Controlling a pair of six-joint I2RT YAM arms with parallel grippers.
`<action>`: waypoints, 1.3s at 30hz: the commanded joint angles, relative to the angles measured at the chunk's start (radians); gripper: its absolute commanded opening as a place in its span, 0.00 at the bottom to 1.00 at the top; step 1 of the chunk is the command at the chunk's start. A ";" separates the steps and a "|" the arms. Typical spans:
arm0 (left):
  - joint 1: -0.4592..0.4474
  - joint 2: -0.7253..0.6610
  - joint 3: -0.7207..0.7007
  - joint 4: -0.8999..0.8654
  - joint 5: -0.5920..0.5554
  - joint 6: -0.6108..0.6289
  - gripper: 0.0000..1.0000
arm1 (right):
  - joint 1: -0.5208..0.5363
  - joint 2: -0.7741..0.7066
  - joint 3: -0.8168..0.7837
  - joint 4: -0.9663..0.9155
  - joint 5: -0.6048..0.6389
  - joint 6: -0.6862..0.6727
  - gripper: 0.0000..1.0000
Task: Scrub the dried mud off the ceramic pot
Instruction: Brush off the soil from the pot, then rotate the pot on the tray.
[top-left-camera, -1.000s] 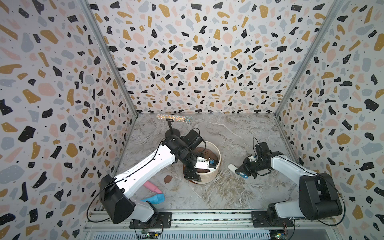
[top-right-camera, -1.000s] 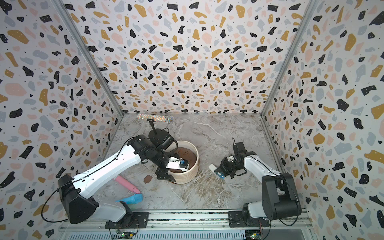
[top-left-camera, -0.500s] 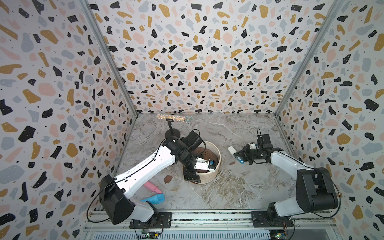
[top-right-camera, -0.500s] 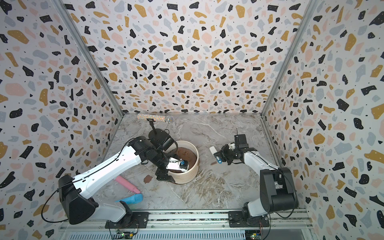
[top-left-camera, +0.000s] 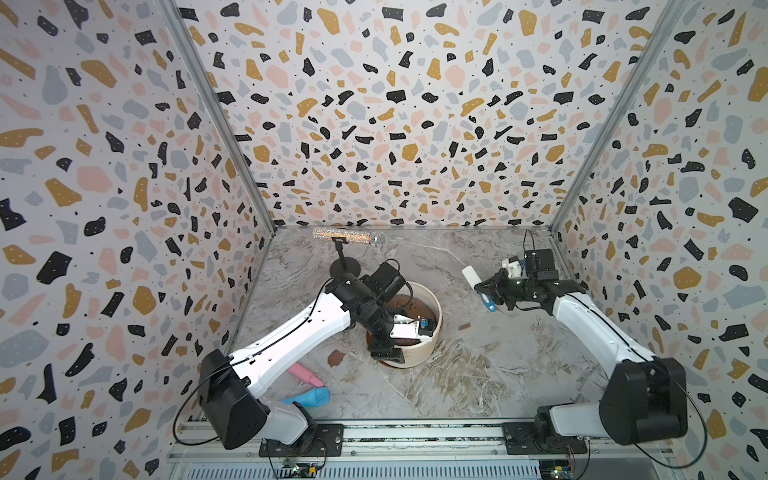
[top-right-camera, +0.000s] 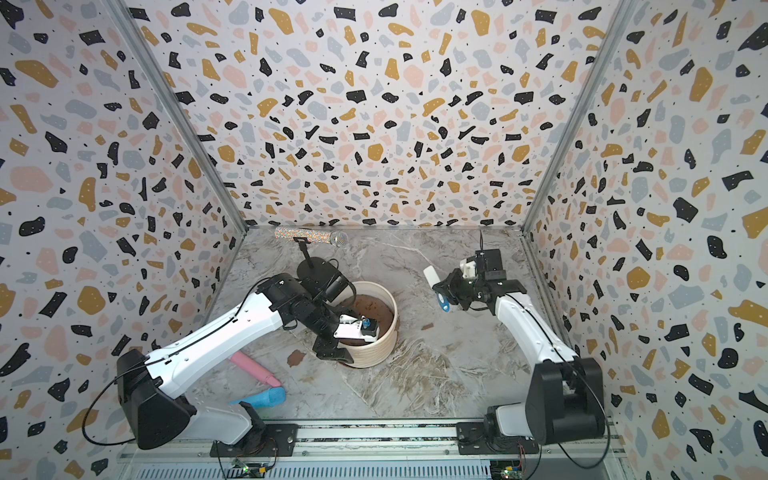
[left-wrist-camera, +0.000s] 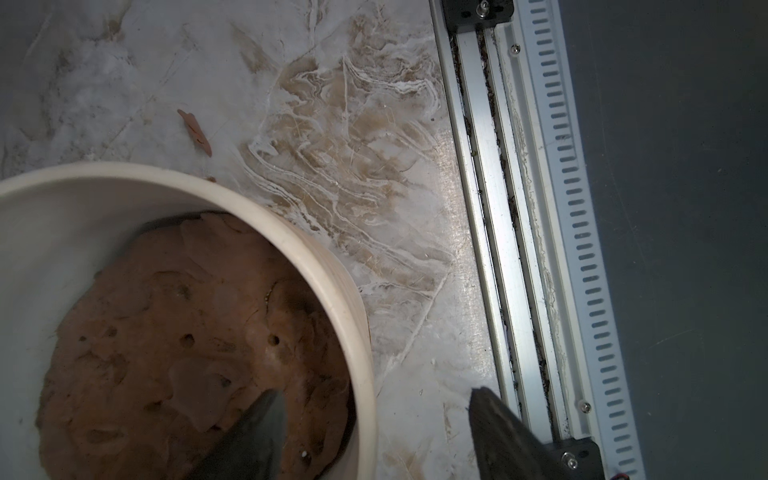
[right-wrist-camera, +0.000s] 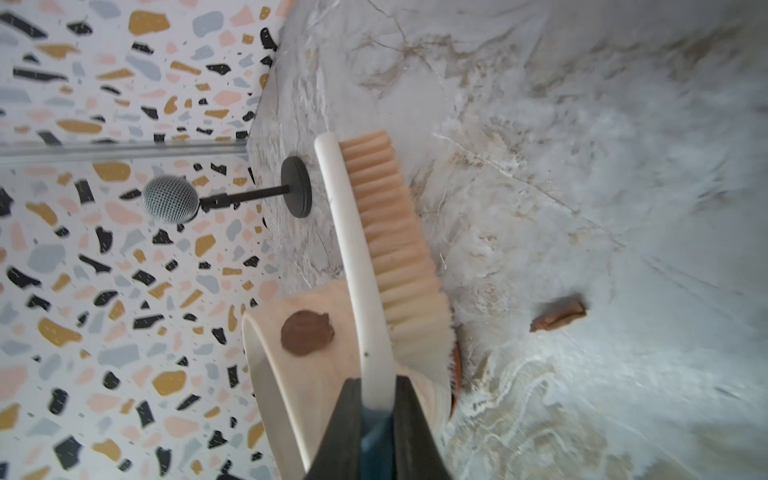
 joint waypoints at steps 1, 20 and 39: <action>-0.031 0.039 0.042 0.018 0.014 -0.046 0.67 | -0.004 -0.068 0.044 -0.298 0.101 -0.240 0.00; -0.128 0.240 0.240 -0.176 -0.168 0.126 0.41 | -0.004 -0.135 0.083 -0.406 0.105 -0.316 0.00; -0.148 0.297 0.327 -0.310 -0.313 0.392 0.00 | -0.004 -0.090 0.132 -0.449 0.086 -0.454 0.00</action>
